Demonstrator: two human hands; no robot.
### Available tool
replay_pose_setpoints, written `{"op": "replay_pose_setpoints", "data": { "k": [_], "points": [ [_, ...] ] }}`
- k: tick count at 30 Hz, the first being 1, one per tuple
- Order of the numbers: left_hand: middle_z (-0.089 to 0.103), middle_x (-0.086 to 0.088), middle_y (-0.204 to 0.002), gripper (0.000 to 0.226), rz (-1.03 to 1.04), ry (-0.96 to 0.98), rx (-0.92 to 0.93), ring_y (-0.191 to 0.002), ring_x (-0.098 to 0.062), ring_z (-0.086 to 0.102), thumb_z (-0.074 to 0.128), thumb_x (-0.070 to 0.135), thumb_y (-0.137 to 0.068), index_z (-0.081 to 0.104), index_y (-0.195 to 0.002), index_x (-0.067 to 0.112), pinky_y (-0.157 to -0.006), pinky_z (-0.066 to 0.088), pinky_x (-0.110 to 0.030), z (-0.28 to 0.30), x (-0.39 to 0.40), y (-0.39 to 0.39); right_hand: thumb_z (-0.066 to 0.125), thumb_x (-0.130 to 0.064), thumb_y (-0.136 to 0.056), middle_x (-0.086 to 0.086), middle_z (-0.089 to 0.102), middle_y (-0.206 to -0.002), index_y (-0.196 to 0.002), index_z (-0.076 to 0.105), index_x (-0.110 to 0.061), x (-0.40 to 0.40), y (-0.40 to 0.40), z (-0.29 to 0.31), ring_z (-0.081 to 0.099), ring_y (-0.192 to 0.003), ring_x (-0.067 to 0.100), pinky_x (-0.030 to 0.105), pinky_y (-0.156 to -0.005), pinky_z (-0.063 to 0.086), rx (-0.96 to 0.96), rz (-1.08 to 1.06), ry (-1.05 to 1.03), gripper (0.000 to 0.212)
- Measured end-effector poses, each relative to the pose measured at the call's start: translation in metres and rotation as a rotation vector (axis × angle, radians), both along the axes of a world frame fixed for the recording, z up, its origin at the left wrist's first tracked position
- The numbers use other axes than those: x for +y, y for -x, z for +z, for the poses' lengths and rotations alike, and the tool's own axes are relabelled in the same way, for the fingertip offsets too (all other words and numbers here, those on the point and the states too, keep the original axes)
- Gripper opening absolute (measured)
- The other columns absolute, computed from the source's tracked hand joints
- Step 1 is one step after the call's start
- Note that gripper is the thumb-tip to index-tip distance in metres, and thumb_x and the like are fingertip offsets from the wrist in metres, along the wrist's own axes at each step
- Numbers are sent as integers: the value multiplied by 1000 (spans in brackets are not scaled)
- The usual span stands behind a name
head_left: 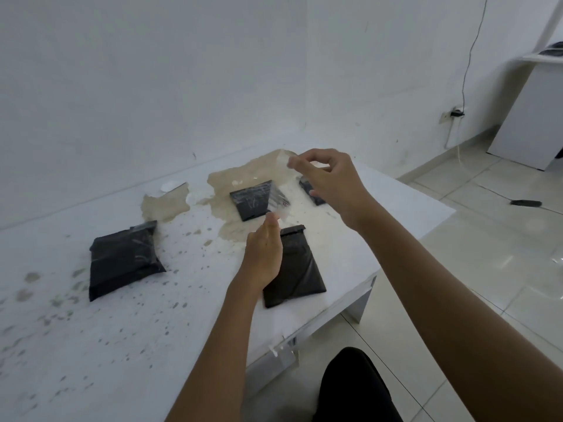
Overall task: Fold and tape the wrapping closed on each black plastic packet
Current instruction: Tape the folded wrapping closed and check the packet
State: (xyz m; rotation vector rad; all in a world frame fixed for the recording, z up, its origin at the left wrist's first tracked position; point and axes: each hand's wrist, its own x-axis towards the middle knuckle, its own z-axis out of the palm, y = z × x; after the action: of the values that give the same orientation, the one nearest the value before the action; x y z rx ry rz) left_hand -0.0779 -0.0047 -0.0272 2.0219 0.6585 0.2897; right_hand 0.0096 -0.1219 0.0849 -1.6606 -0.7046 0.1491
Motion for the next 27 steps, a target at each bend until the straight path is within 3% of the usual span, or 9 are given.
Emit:
{"op": "replay_pose_setpoints", "data": {
  "k": [4,9,13,17,22,23,25,26,27],
  "points": [
    [57,-1,-147,97,36,93,8,-140,-23,44,-5,72,-87,49,-151,22,-118,22,-38,9,7,2,68,-39,-93,-19,73,-97,-87,77,-21,7,-3,-7,64,-102,1,49,-99,53,69,-4,-21,20],
    [72,3,-125,33,-15,65,-33,-108,-13,58,24,54,-108,52,-114,38,-90,37,-31,7,22,2,68,-37,-93,-6,69,-99,-88,74,-19,10,-5,-20,58,-88,10,48,-90,59,204,-41,-54,20],
    [71,6,-106,30,-4,24,-51,-94,-6,62,30,35,-111,53,-93,27,-72,41,-26,5,33,4,65,-35,-95,-9,62,-80,-88,71,-22,10,-11,-43,56,-77,8,33,-80,52,202,-127,-92,16],
    [60,14,-89,30,-2,-10,-30,-82,-4,54,31,34,-112,55,-99,20,-69,39,-23,7,40,6,60,-36,-98,-9,58,-71,-88,65,-22,14,-9,-76,64,-84,18,24,-70,43,246,-215,-73,18],
    [76,10,-99,30,42,92,11,-72,-4,44,31,34,-112,57,-108,19,-73,48,-28,9,47,4,53,-33,-102,1,63,-96,-92,59,-21,17,-11,-89,72,-86,17,24,-70,41,315,-227,-83,16],
    [79,7,-101,31,46,139,20,-89,-12,68,31,34,-112,57,-112,17,-86,51,-36,11,49,3,51,-31,-103,2,63,-97,-93,57,-20,17,-11,-92,73,-86,18,23,-71,41,341,-229,-90,16],
    [80,5,-99,30,53,197,38,-116,-13,43,31,34,-112,55,-114,15,-103,46,-44,12,54,2,47,-28,-105,2,60,-97,-93,52,-17,20,-9,-101,74,-88,19,22,-72,41,386,-226,-99,18],
    [81,6,-97,30,46,212,42,-100,-12,68,31,35,-112,54,-115,16,-102,46,-43,13,57,2,44,-28,-106,1,59,-95,-92,49,-17,21,-7,-105,74,-88,18,22,-72,41,403,-225,-110,19],
    [81,8,-95,31,30,218,46,-89,-5,53,31,36,-111,55,-115,17,-99,46,-40,13,60,2,42,-28,-107,0,57,-94,-91,47,-17,23,-4,-110,74,-89,17,21,-72,41,416,-225,-125,20]
  ]
}}
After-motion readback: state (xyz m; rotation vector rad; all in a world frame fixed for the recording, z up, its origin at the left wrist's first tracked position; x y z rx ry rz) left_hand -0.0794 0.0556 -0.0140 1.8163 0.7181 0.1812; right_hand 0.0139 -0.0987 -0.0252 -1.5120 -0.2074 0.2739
